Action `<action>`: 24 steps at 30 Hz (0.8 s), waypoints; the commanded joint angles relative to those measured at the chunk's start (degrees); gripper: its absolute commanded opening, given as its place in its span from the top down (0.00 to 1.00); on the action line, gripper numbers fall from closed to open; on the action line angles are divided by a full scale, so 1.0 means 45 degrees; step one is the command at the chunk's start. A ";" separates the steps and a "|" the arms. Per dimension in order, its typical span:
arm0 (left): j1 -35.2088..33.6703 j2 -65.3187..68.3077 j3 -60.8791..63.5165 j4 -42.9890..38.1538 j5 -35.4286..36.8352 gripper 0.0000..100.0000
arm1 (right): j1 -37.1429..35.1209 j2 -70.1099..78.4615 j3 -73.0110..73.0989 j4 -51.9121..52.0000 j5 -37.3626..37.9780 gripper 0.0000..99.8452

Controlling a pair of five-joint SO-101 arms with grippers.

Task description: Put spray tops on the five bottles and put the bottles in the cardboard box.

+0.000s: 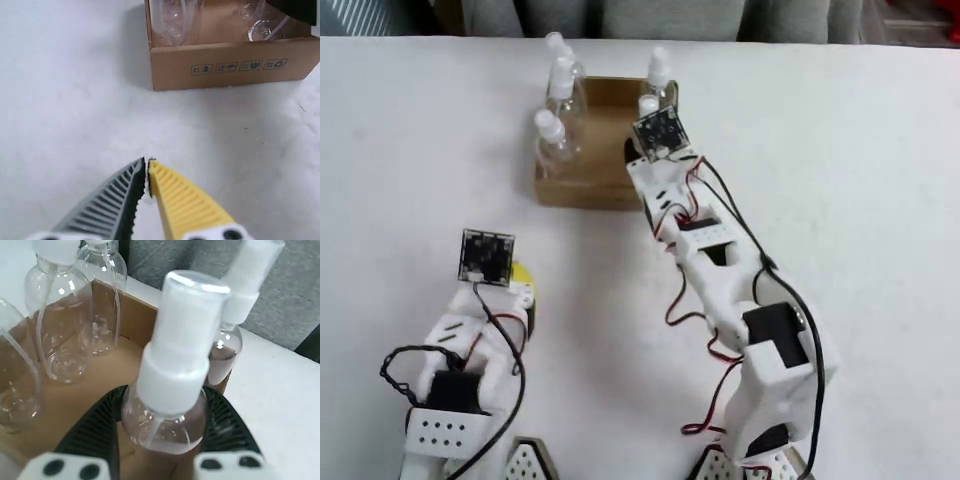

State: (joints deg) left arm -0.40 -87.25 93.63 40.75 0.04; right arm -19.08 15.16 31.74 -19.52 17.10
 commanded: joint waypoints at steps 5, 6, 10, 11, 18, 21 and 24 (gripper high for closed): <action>-0.0147 -0.0107 -0.0781 -0.0410 0.0059 0.98 | 0.0127 -0.0010 -0.0664 0.0283 0.0117 0.98; -0.0147 -0.0107 -0.0781 -0.0410 0.0059 0.98 | 0.0127 -0.0010 -0.0684 0.0596 0.0078 0.98; -0.0147 -0.0107 -0.0781 -0.0410 0.0059 0.98 | 0.0068 -0.0010 -0.0742 0.1260 0.0059 0.98; -0.0147 -0.0107 -0.0781 -0.0410 0.0059 0.98 | 0.0068 -0.0010 -0.0742 0.1260 0.0059 0.98; -0.0127 -0.0107 -0.0762 -0.0410 0.0059 0.98 | 0.0107 -0.0010 -0.1114 0.1319 0.0039 0.98; -0.0127 -0.0107 -0.0762 -0.0410 0.0059 0.98 | 0.0068 0.0010 -0.1133 0.1319 0.0039 0.98; -0.0107 -0.0107 -0.0762 -0.0410 0.0059 0.98 | 0.0049 0.0342 -0.1446 0.1280 0.0039 0.98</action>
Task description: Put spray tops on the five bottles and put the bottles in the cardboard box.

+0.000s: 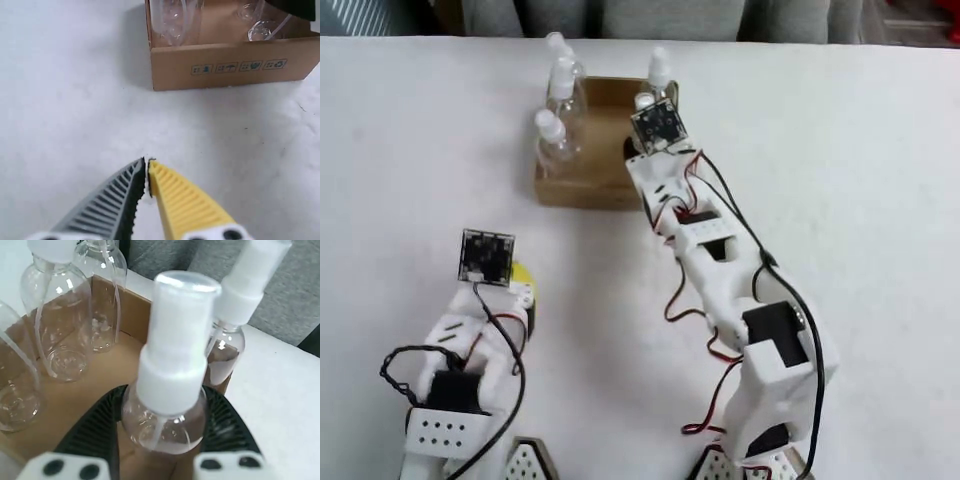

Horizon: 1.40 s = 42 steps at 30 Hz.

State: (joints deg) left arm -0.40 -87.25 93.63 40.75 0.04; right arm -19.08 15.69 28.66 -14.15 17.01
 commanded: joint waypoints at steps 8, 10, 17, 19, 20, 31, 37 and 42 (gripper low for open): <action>0.0342 -0.0107 -0.0527 -0.0430 0.0039 0.98 | 0.0147 0.1768 -0.2032 0.0068 0.0078 0.98; 0.0342 -0.0127 -0.0488 -0.0547 0.0039 0.98 | 0.0166 0.1748 -0.2012 0.0068 0.0078 0.98; 0.0342 -0.0127 -0.0371 -0.0918 0.0039 0.98 | 0.0166 0.1788 -0.2012 0.0127 0.0137 0.98; 0.0342 -0.0127 -0.0371 -0.0918 0.0039 0.98 | 0.0166 0.1807 -0.1993 0.0147 0.0156 0.98; 0.0342 -0.0127 -0.0371 -0.0918 0.0039 0.98 | 0.0166 0.1827 -0.1973 0.0166 0.0176 0.98; 0.0342 -0.0127 -0.0371 -0.0918 0.0039 0.98 | 0.0166 0.1709 -0.2051 0.1221 0.0117 0.98; 0.0342 -0.0127 -0.0371 -0.0918 0.0039 0.98 | 0.0166 0.1709 -0.2051 0.1221 0.0098 0.98; 0.0342 -0.0127 -0.0371 -0.0918 0.0039 0.98 | 0.0166 0.1709 -0.2051 0.1221 0.0078 0.96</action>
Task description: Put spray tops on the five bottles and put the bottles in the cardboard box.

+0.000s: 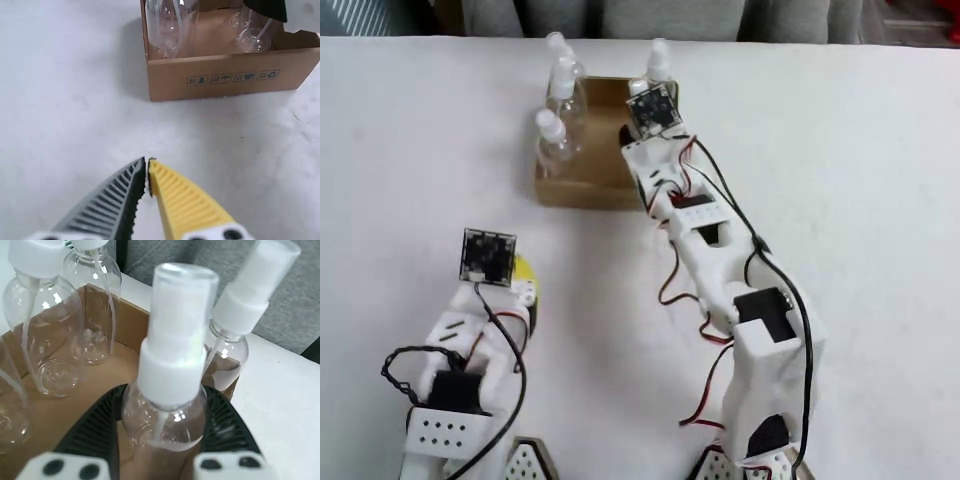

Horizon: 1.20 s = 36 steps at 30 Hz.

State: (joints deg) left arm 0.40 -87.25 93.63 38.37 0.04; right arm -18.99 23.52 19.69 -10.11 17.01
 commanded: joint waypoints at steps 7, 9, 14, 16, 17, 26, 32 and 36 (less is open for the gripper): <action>0.0166 -0.0127 -0.0352 -0.0391 0.0039 0.98 | 0.0127 0.0049 -0.0020 0.0322 0.0078 0.84; 0.0166 -0.0127 -0.0352 -0.0391 0.0039 0.98 | 0.0127 0.0049 -0.0020 0.0303 0.0078 0.84; 0.0166 -0.0127 -0.0352 -0.0391 0.0039 0.98 | 0.0107 -0.0010 0.0000 0.0322 0.0078 0.83; 0.0166 -0.0127 -0.0352 -0.0391 0.0039 0.98 | 0.0107 -0.0029 0.0000 0.0322 0.0078 0.83; 0.0166 -0.0127 -0.0352 -0.0391 0.0039 0.98 | 0.0107 -0.0029 0.0000 0.0322 0.0078 0.83; 0.0147 -0.0127 -0.0352 -0.0391 0.0039 0.98 | 0.0107 -0.0029 0.0020 0.0342 0.0156 0.83; 0.0127 -0.0127 -0.0352 -0.0371 0.0039 0.98 | 0.0107 -0.0029 0.0117 0.0342 0.0156 0.74; 0.0107 -0.0127 -0.0352 -0.0371 0.0039 0.98 | 0.0049 -0.0029 0.0293 0.0342 0.0176 0.70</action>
